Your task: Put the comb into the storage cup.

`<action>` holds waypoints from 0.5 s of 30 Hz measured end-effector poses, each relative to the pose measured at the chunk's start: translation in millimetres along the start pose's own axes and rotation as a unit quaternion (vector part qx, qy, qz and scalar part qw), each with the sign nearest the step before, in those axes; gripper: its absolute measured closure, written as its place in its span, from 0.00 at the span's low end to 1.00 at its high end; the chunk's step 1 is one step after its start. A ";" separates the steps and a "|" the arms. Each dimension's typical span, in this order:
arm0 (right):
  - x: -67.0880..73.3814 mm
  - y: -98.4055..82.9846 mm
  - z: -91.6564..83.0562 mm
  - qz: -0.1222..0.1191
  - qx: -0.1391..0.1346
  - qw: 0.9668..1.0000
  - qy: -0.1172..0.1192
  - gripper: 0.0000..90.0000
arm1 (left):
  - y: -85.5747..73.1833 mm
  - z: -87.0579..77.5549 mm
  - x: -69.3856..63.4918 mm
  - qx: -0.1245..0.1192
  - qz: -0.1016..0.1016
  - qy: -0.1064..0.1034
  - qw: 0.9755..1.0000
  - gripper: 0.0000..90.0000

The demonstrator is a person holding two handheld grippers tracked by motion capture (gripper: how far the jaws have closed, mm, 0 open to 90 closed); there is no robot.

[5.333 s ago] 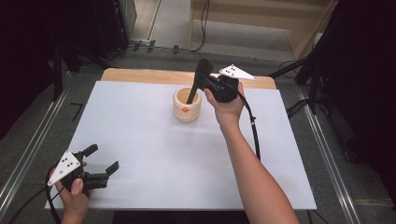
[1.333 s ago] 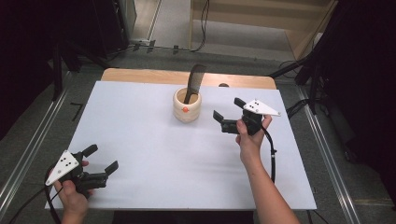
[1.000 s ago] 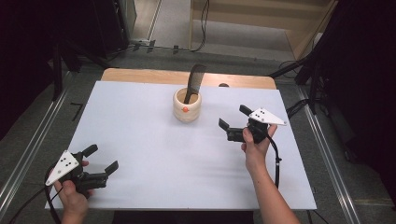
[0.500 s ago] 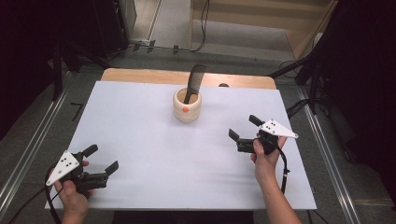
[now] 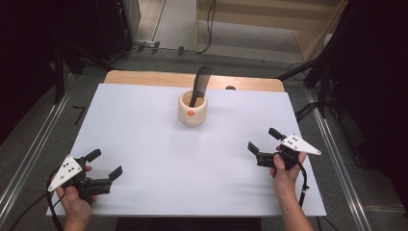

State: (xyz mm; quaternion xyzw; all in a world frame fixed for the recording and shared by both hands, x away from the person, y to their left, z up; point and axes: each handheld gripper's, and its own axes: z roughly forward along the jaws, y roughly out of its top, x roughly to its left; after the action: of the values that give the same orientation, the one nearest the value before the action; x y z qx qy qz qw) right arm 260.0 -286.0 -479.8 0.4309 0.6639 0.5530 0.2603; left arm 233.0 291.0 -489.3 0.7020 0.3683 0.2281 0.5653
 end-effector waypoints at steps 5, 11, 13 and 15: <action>-4.4 -6.2 -9.6 -0.001 0.001 1.000 -0.004 0.00 | 0.0 0.1 -0.1 0.000 0.000 0.000 1.000 0.00; -8.3 -13.6 -20.5 0.000 0.005 1.000 -0.010 0.00 | -0.1 0.1 -0.3 0.001 0.000 0.000 1.000 0.00; -9.2 -16.1 -24.0 0.003 0.007 1.000 -0.011 0.00 | -0.1 0.1 -0.2 0.001 0.001 0.000 1.000 0.00; -10.3 -18.3 -26.8 0.002 0.008 1.000 -0.012 0.00 | -0.1 0.1 -0.3 0.002 0.001 0.000 1.000 0.00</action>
State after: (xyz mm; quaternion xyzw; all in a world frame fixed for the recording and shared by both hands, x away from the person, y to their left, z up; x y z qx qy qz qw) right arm 237.9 -308.9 -491.9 0.4406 0.6647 0.5427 0.2636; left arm 232.9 290.7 -489.4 0.7033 0.3679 0.2280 0.5640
